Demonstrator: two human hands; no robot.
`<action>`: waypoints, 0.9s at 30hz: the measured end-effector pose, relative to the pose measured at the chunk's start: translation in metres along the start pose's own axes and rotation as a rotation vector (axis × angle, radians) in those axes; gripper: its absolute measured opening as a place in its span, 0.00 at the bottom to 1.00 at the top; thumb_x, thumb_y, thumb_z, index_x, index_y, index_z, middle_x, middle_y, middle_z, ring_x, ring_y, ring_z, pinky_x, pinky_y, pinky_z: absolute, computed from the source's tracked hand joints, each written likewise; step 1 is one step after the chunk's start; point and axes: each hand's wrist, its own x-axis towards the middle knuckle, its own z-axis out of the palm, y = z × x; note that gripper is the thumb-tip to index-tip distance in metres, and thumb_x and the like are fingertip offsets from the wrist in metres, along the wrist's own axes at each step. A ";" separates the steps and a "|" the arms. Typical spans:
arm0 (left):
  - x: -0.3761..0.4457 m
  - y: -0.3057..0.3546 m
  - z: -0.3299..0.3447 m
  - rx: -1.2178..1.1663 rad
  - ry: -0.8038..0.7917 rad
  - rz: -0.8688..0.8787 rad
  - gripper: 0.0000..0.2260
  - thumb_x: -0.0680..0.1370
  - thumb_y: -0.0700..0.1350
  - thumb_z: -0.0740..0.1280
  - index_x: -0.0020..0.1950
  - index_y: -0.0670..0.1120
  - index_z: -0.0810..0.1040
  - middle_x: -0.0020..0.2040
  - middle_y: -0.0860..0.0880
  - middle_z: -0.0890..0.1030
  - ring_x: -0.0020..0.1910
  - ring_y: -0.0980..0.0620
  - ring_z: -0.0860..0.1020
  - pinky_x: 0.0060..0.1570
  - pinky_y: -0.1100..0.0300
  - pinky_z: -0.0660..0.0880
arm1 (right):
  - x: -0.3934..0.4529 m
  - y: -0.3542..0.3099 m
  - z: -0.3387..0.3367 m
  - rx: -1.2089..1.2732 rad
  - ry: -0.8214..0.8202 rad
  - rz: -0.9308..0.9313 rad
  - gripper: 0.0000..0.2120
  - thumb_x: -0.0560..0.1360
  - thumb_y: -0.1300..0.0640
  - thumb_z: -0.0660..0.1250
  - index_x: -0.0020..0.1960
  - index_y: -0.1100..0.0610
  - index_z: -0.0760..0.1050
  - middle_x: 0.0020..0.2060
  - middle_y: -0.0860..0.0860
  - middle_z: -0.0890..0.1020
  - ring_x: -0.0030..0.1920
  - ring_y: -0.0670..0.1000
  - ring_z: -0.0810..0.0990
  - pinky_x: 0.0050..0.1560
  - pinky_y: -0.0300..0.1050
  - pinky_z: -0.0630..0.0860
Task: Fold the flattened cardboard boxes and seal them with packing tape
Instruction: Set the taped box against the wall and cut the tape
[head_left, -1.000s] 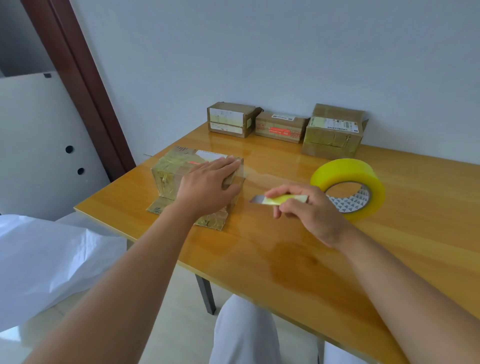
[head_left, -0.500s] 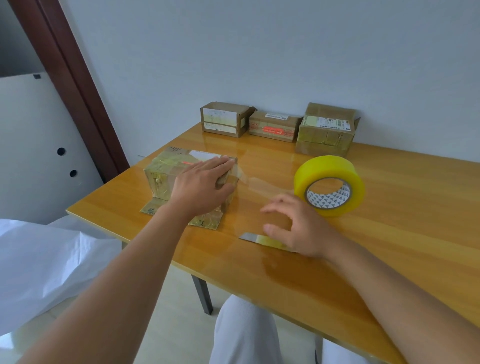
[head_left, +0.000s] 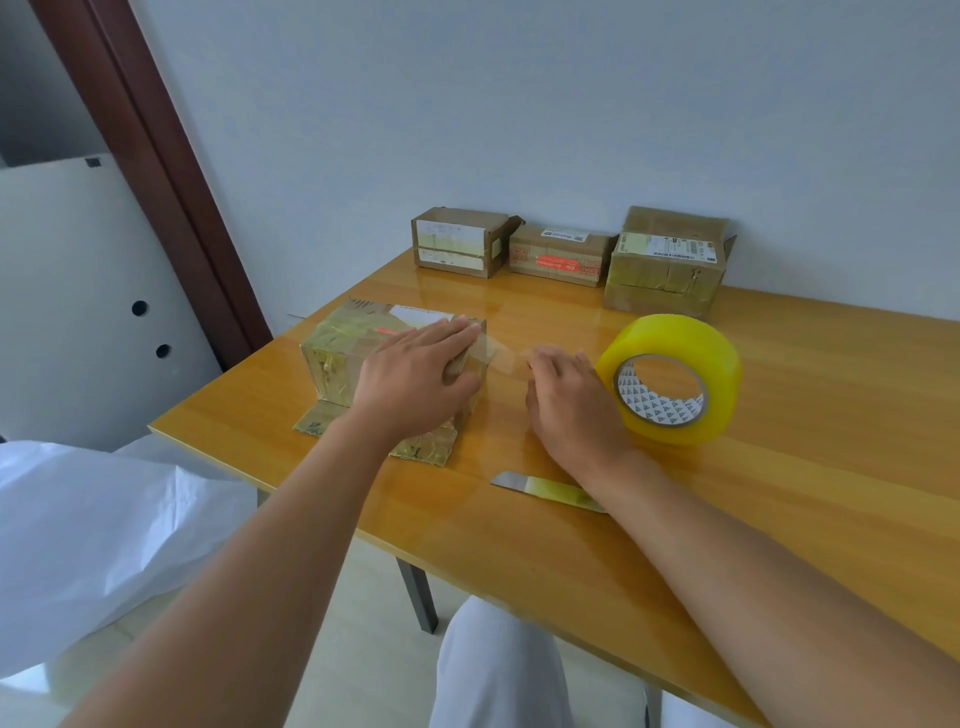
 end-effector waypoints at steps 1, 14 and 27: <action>0.000 0.000 0.000 0.000 0.001 -0.001 0.25 0.80 0.57 0.57 0.78 0.61 0.61 0.78 0.62 0.60 0.77 0.57 0.59 0.75 0.54 0.57 | -0.001 0.002 0.002 -0.005 0.020 -0.009 0.13 0.72 0.69 0.71 0.57 0.66 0.78 0.56 0.64 0.81 0.58 0.66 0.80 0.62 0.64 0.75; 0.002 -0.011 0.001 -0.017 -0.011 0.034 0.25 0.80 0.57 0.58 0.78 0.62 0.61 0.78 0.63 0.60 0.77 0.57 0.59 0.75 0.52 0.57 | -0.005 0.006 -0.004 0.014 0.096 -0.077 0.05 0.74 0.68 0.69 0.49 0.64 0.81 0.44 0.57 0.82 0.47 0.61 0.79 0.56 0.62 0.78; 0.001 -0.017 -0.002 -0.006 -0.003 0.031 0.25 0.79 0.58 0.57 0.78 0.62 0.62 0.77 0.62 0.61 0.77 0.57 0.59 0.75 0.52 0.57 | -0.007 0.007 -0.014 -0.096 -0.272 -0.107 0.10 0.80 0.60 0.61 0.51 0.59 0.81 0.45 0.55 0.82 0.50 0.60 0.78 0.52 0.51 0.74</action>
